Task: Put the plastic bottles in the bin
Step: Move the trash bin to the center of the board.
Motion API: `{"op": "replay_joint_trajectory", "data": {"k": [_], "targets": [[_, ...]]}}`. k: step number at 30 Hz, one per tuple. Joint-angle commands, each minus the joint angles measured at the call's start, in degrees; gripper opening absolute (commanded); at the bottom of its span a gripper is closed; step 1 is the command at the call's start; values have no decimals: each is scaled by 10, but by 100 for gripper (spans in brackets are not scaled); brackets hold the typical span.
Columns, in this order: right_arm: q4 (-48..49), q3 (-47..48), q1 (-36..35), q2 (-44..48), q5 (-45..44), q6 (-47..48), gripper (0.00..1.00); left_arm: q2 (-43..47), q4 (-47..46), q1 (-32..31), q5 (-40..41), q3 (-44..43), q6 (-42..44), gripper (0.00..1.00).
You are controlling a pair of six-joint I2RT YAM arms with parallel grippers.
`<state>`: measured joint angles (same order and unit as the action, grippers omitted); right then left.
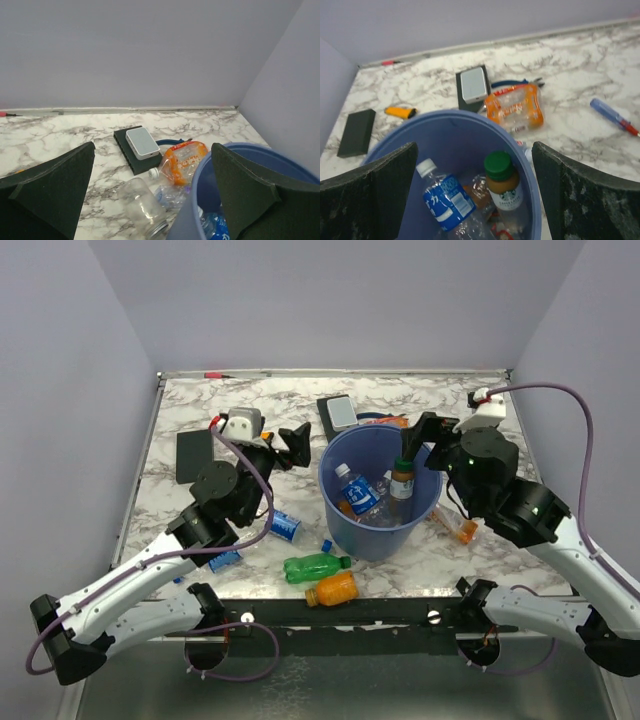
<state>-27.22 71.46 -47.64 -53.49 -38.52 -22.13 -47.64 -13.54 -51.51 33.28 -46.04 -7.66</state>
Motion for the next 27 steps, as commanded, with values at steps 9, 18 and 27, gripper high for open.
{"op": "replay_joint_trajectory", "data": {"k": [9, 18, 27], "targets": [[-232, -25, 72, -15, 75, -153, 100, 41, 28, -1, 98, 41, 24, 99], [-231, -60, 74, -30, 156, -169, 75, 61, 8, -2, 92, 66, 27, 99], [-204, -33, 74, -72, 165, -156, 41, 67, 11, -4, 87, 67, 26, 99]]}}
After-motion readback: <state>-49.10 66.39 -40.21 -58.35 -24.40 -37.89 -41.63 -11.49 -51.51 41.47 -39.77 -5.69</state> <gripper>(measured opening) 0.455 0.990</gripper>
